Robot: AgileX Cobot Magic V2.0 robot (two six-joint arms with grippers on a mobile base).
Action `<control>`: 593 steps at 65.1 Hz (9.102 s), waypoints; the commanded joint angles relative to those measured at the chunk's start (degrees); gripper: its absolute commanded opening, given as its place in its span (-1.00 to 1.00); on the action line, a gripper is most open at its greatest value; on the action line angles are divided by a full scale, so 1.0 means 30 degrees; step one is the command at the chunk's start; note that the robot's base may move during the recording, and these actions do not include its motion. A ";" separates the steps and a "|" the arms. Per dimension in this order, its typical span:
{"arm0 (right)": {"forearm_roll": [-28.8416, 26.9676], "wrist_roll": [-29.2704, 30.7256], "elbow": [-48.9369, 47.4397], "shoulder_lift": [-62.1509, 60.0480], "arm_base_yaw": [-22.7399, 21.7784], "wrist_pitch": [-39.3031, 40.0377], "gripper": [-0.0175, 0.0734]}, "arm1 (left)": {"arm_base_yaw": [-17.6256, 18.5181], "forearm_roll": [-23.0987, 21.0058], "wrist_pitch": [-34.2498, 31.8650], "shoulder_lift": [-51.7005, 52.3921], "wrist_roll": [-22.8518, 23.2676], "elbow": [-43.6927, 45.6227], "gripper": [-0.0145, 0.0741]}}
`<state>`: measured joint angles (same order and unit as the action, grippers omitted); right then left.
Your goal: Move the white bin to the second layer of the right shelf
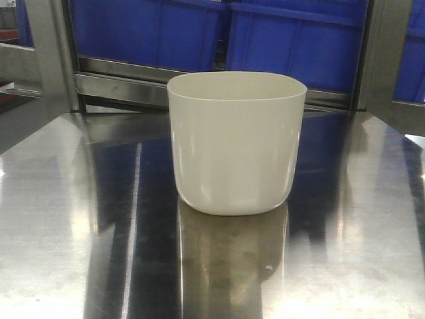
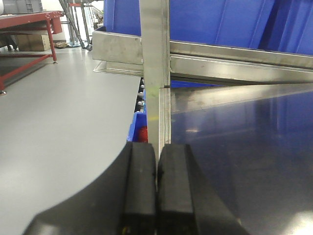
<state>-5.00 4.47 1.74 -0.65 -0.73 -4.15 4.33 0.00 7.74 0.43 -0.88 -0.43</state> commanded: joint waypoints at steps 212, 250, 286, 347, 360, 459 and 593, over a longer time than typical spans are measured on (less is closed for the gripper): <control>0.5700 -1.4823 -2.9613 2.9638 1.1864 -1.9968 0.34 | 0.0083 0.0000 -0.1658 0.0307 0.0058 -0.0702 -0.48; 0.5241 -1.4289 -3.0245 3.2884 1.1139 -1.8296 0.34 | 0.0083 0.0000 -0.1658 0.0307 0.0058 -0.0702 -0.48; 0.4682 -1.2972 -3.0206 3.3310 1.0498 -1.7885 0.34 | 0.0083 0.0000 -0.1658 0.0307 0.0058 -0.0702 -0.48; 0.4248 -1.2453 -3.0186 3.3214 1.0482 -1.8199 -0.52 | 0.0083 0.0000 -0.1658 0.0307 0.0058 -0.0702 -0.48; 0.4248 -1.1321 -3.0186 3.2202 1.0431 -1.8029 -0.51 | 0.0083 0.0000 -0.1658 0.0307 0.0058 -0.0702 -0.48; 0.0031 -0.1302 -1.4325 1.1946 0.0679 -1.2845 -0.51 | 0.0083 0.0000 -0.1658 0.0307 0.0058 -0.0702 -0.48; 0.0031 -0.1302 -1.3377 0.9926 0.0679 -1.2847 -0.51 | 0.0083 0.0000 -0.1658 0.0307 0.0058 -0.0702 -0.48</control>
<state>-4.44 0.30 -36.76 29.12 1.76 -47.69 4.33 0.00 7.74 0.43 -0.88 -0.43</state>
